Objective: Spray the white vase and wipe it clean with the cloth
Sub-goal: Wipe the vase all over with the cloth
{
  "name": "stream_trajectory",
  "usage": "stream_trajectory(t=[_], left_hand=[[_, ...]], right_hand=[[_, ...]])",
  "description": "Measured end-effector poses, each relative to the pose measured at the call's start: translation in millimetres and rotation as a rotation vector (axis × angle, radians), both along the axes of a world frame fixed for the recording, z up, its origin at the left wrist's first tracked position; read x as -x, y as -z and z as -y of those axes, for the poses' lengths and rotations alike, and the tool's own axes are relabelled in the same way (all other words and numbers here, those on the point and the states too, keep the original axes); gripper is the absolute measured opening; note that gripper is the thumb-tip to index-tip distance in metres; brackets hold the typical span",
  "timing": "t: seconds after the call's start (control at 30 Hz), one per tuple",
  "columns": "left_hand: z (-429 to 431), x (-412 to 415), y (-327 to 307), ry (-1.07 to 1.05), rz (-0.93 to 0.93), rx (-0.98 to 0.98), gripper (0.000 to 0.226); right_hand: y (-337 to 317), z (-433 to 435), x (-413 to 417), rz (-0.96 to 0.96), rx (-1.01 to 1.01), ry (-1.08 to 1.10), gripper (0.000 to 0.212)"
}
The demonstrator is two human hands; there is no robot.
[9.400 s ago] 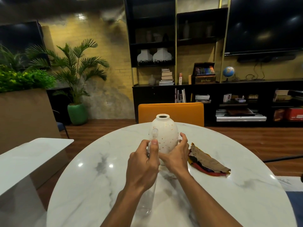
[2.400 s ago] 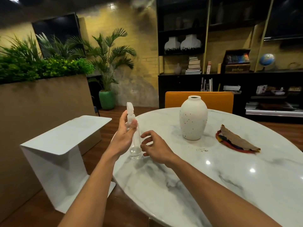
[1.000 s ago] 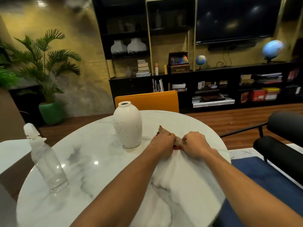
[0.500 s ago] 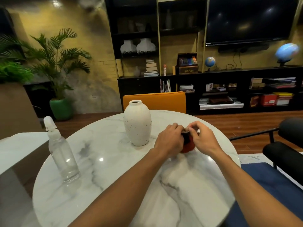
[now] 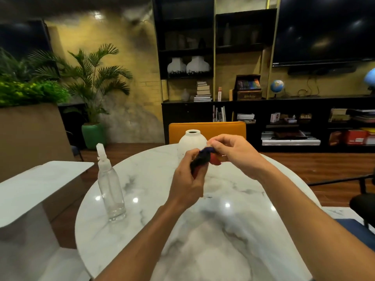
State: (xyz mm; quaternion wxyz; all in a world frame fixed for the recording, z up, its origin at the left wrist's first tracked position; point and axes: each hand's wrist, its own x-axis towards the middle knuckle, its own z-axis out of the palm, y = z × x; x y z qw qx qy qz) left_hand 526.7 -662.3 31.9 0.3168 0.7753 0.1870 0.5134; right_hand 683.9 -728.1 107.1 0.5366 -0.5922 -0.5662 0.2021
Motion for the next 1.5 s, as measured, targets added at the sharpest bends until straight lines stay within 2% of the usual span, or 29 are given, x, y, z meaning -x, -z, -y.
stream_trajectory(t=[0.17,0.3,0.47,0.57,0.83,1.07,1.17,1.37,1.5], left_hand=[[-21,31,2,-0.197,0.147,0.255,0.025],[-34,45,7,-0.259,0.237,0.574,0.03],[-45,50,14,-0.148,0.311,0.821,0.04],[-47,49,16,-0.129,0.324,0.874,0.027],[-48,48,11,-0.161,0.272,0.779,0.023],[-42,48,7,-0.222,0.223,0.716,0.017],[-35,45,5,-0.223,0.218,0.681,0.024],[-25,35,4,-0.191,0.151,0.484,0.036],[-24,22,-2,-0.203,0.141,0.344,0.038]], right_hand=[[-18,-61,5,0.485,-0.033,0.275,0.027],[-24,-96,-2,0.737,0.12,0.32,0.031],[-37,-111,-6,0.856,0.316,0.22,0.039],[-38,-117,-9,0.864,0.347,0.167,0.037],[-22,-129,-17,0.685,0.265,0.14,0.028],[-22,-114,-26,0.684,0.246,0.126,0.02],[-23,-100,-28,0.678,0.246,0.116,0.02],[-22,-78,-27,0.648,0.238,0.087,0.017],[-19,-66,-24,0.6,0.171,0.045,0.031]])
